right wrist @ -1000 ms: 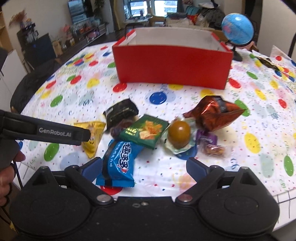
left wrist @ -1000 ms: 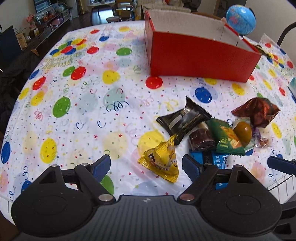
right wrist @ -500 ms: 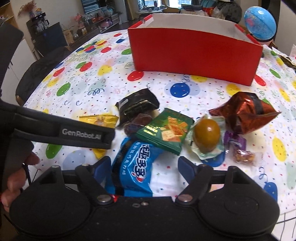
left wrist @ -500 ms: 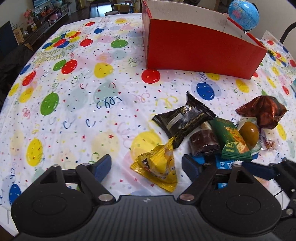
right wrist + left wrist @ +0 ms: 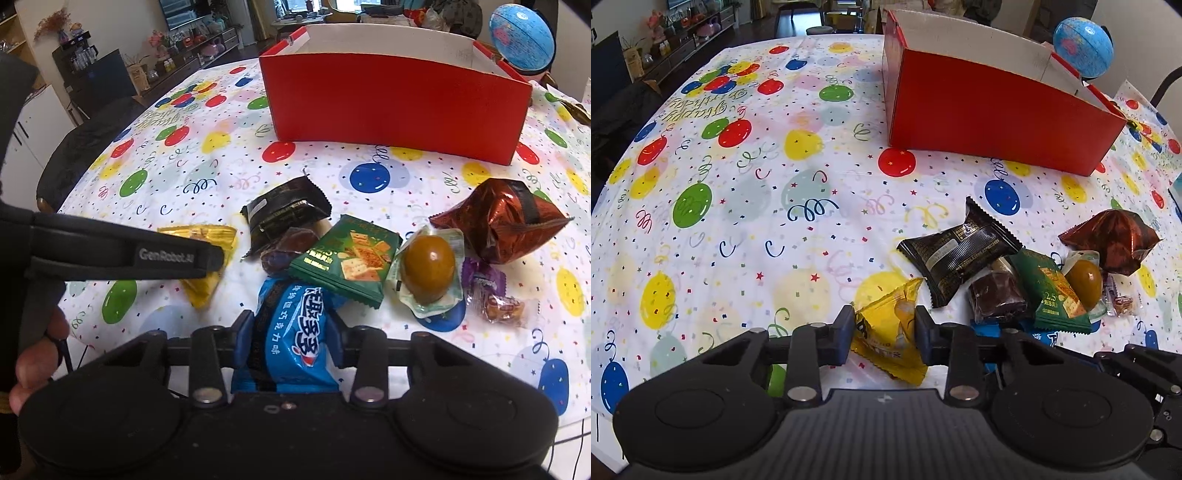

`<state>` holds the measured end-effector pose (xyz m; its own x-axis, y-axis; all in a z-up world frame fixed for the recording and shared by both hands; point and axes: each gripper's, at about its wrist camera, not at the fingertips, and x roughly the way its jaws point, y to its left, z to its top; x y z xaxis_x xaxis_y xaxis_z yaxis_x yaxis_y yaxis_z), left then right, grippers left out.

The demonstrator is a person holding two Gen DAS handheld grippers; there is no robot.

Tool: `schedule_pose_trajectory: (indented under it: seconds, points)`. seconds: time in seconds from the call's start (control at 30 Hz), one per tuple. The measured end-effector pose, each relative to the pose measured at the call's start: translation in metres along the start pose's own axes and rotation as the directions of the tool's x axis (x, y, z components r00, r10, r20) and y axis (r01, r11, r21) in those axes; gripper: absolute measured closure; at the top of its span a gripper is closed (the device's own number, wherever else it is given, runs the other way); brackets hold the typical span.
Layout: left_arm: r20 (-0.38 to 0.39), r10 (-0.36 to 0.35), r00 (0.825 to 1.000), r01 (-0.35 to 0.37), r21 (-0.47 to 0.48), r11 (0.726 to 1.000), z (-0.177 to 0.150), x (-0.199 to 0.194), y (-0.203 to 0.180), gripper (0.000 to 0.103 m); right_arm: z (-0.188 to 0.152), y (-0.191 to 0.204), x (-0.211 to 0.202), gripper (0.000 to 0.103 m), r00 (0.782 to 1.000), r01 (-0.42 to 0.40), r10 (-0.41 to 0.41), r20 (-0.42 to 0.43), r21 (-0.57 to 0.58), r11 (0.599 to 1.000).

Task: Organize snacks
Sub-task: 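Carry both snacks into the red box and open both grippers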

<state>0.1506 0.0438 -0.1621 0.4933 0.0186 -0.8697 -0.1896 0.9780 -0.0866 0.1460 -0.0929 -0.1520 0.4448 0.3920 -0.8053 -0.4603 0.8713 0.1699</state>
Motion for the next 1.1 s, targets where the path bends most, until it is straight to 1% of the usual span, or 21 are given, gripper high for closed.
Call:
schedule_pose_trajectory:
  seconds: [0.23,0.37,0.57,0.67,0.77,0.9,1.03,1.1]
  points:
    - [0.004,-0.021,1.0,0.021,-0.006,1.0,-0.008,-0.014,0.007,0.072,-0.005,0.007,-0.017,0.067,1.0,-0.018,0.018,0.022,0.006,1.0]
    - [0.013,-0.027,1.0,0.027,-0.018,0.999,-0.01,-0.029,0.012,0.072,-0.007,0.01,-0.032,0.067,0.998,-0.012,0.011,0.057,0.012,1.0]
    - [0.081,-0.034,0.996,0.034,0.004,0.999,-0.003,-0.062,0.008,0.072,0.0,0.011,-0.056,0.067,0.991,0.01,-0.013,0.134,0.021,1.0]
    - [0.117,-0.047,0.992,0.046,0.015,0.999,0.008,-0.079,0.003,0.072,0.008,0.008,-0.068,0.067,0.985,0.017,-0.023,0.172,0.036,0.999]
    - [0.146,-0.059,0.988,0.057,0.018,0.998,0.026,-0.092,-0.002,0.072,0.023,0.001,-0.08,0.067,0.979,0.008,-0.019,0.201,0.052,0.999]
    - [0.202,-0.08,0.976,0.074,0.039,0.997,0.054,-0.112,-0.013,0.072,0.046,-0.007,-0.096,0.067,0.967,0.004,-0.018,0.254,0.058,0.998]
    - [0.252,-0.097,0.963,0.082,0.07,0.994,0.084,-0.128,-0.027,0.072,0.07,-0.019,-0.107,0.067,0.958,-0.027,0.0,0.288,0.092,0.995]
    - [0.27,-0.115,0.956,0.096,0.081,0.992,0.098,-0.135,-0.032,0.072,0.081,-0.027,-0.112,0.067,0.951,-0.054,0.019,0.308,0.105,0.993]
